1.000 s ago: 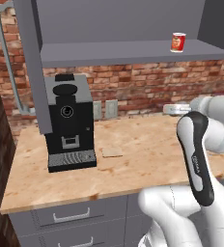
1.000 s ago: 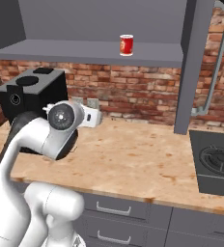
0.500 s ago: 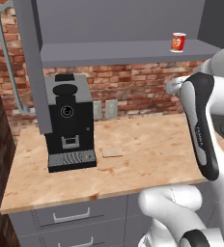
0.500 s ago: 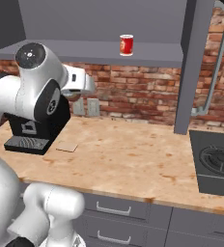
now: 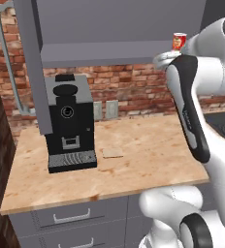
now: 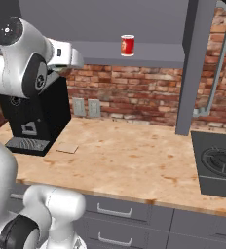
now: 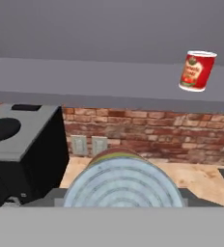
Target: Restock the canned food cabinet by taking the new fresh canned food from the counter and placing it in the cabinet. Then, take the old canned food from the cabinet and place it on the counter.
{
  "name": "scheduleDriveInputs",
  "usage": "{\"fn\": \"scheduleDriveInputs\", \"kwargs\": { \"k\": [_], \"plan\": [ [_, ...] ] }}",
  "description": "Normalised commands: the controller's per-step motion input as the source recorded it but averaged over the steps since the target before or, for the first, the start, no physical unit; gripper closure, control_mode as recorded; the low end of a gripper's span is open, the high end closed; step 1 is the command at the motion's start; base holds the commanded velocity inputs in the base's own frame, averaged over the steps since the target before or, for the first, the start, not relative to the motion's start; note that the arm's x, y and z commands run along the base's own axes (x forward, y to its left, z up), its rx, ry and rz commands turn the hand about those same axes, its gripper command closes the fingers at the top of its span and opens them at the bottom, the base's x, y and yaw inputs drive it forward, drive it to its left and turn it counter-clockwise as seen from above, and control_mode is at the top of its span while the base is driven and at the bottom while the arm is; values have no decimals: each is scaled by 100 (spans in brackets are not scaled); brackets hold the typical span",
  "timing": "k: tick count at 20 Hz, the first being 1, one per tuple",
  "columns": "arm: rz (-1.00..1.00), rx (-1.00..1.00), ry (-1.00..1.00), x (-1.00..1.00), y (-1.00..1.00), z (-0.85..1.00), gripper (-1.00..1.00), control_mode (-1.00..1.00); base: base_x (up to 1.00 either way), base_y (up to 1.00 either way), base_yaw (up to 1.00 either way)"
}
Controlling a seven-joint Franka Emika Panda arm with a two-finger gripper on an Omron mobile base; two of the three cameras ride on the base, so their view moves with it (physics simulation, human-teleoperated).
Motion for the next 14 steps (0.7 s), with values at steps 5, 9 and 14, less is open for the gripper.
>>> {"fn": "scheduleDriveInputs", "kwargs": {
  "k": [5,9,14],
  "plan": [
    [-13,0,-2,86,48,18,100,-100,0,0,0],
    [-7,0,0,97,12,0,100,-100,0,0,0],
    [-1,0,4,100,0,0,100,-100,0,0,0]
  ]
}}
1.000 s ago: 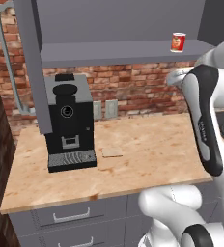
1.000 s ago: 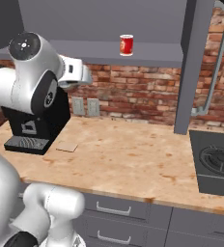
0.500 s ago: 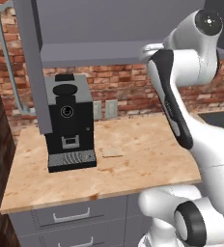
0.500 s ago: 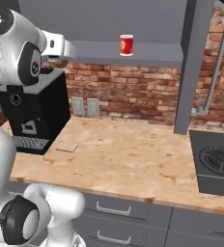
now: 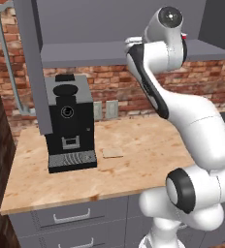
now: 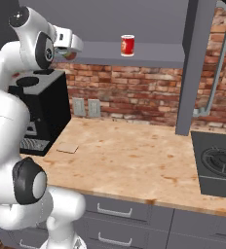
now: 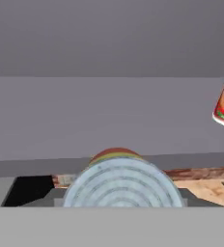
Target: Restock the canned food cabinet by taking the new fresh canned food from the counter and placing it in the cabinet. Then, take the old canned food from the cabinet and place it on the counter.
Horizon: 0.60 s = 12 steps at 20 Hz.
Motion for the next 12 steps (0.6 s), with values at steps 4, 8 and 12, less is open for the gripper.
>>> {"fn": "scheduleDriveInputs", "kwargs": {
  "k": [4,8,12],
  "plan": [
    [0,0,4,100,0,-5,100,-100,0,0,0],
    [1,-2,3,96,-3,-30,100,-100,0,0,0],
    [5,-5,6,68,-16,-46,100,-100,0,0,0]
  ]
}}
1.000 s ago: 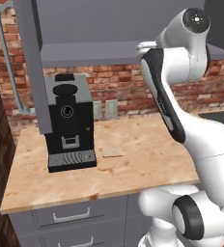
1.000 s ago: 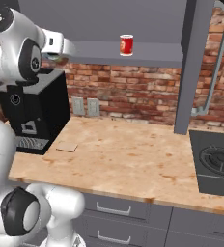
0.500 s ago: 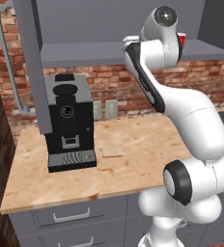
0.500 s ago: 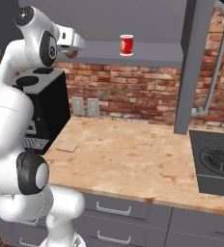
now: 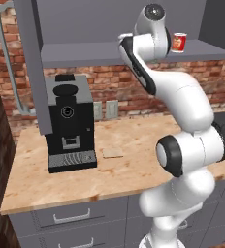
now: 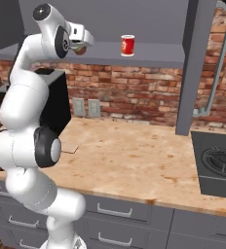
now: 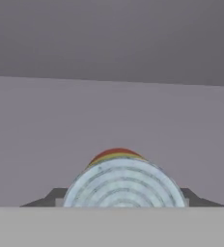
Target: Restock the canned food cabinet by taking the new fresh canned food from the counter and placing it in the cabinet. Then, take the old canned food from the cabinet and place it on the counter.
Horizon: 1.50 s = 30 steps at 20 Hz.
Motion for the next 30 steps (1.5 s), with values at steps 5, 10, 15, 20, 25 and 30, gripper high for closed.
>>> {"fn": "scheduleDriveInputs", "kwargs": {
  "k": [5,10,15,20,25,30],
  "plan": [
    [7,-2,14,58,-14,-17,-100,-100,0,0,0],
    [7,0,0,26,-5,0,-100,-100,0,0,0],
    [1,0,-7,33,0,0,-100,-100,0,0,0],
    [0,0,-24,7,0,0,-100,-100,0,0,0],
    [1,2,-38,-81,-21,4,-100,-100,0,0,0],
    [-4,3,-16,-100,-90,7,-100,-100,0,0,0]
  ]
}}
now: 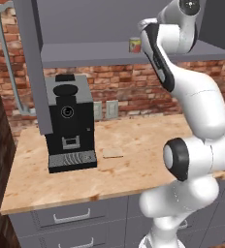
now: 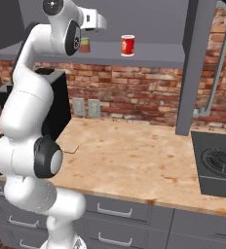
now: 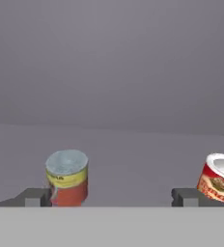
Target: Restock the canned food cabinet by taking the new fresh canned food from the counter and placing it in the cabinet. Then, take the old canned food from the cabinet and place it on the counter.
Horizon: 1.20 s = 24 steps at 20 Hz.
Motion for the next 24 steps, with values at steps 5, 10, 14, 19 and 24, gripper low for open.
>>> {"fn": "scheduleDriveInputs", "kwargs": {
  "k": [5,10,14,19,24],
  "plan": [
    [-13,0,5,-99,-100,7,-100,-100,0,0,0],
    [-11,0,10,-9,-66,-3,-100,-100,0,0,0],
    [-6,0,9,36,-9,-25,-100,-100,0,0,0],
    [-5,0,10,23,-1,-19,-100,-100,0,0,0],
    [-7,1,5,31,-5,-13,-100,-100,0,0,0]
  ]
}}
